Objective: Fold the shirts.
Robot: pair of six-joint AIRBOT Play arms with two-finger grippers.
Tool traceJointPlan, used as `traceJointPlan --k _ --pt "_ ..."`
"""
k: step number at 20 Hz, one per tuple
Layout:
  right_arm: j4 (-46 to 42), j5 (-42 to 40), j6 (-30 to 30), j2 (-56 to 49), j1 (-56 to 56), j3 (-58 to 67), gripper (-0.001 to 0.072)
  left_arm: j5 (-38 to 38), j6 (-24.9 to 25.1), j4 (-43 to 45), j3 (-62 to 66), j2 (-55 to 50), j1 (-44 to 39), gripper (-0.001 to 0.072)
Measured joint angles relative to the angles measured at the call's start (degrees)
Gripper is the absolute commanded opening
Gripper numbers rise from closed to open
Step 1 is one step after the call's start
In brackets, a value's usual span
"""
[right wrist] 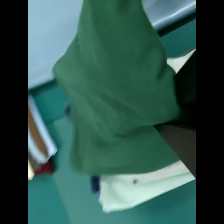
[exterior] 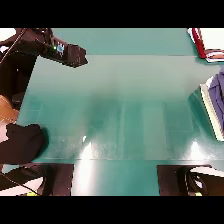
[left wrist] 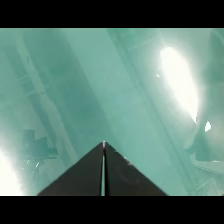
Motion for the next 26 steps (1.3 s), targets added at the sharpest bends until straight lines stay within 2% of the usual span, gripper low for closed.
traceJointPlan --k 2,4,5,10,15,19,26 --pt "-3.7 0.6 3.0 2.5 -1.9 -3.1 0.0277 0.0 0.2 0.0 0.0 0.0 0.0 0.0024" --pt "-5.9 0.7 4.8 5.1 -3.8 -7.3 0.0471 0.0 0.3 0.0 0.0 0.0 0.0 0.0024" --pt "-6.5 0.8 5.2 6.3 -4.7 -9.7 0.0492 0.0 0.4 0.0 0.0 0.0 0.0 0.0024" --pt "-7.9 0.1 6.6 11.4 -8.2 -19.5 0.0490 -0.1 1.5 0.0 0.0 0.0 0.0 0.0024" --pt "-1.9 -3.3 6.9 14.6 -4.3 -22.7 0.0478 -0.2 1.9 0.0 0.0 0.0 0.0 0.0024" --pt "0.9 -6.7 7.0 16.9 7.1 -23.3 0.0478 -0.4 2.0 0.0 0.0 0.0 0.0 0.0024" --pt "1.9 -9.0 7.1 18.8 36.3 -23.5 0.0476 -0.5 2.1 0.0 0.0 0.0 0.0 0.0025"
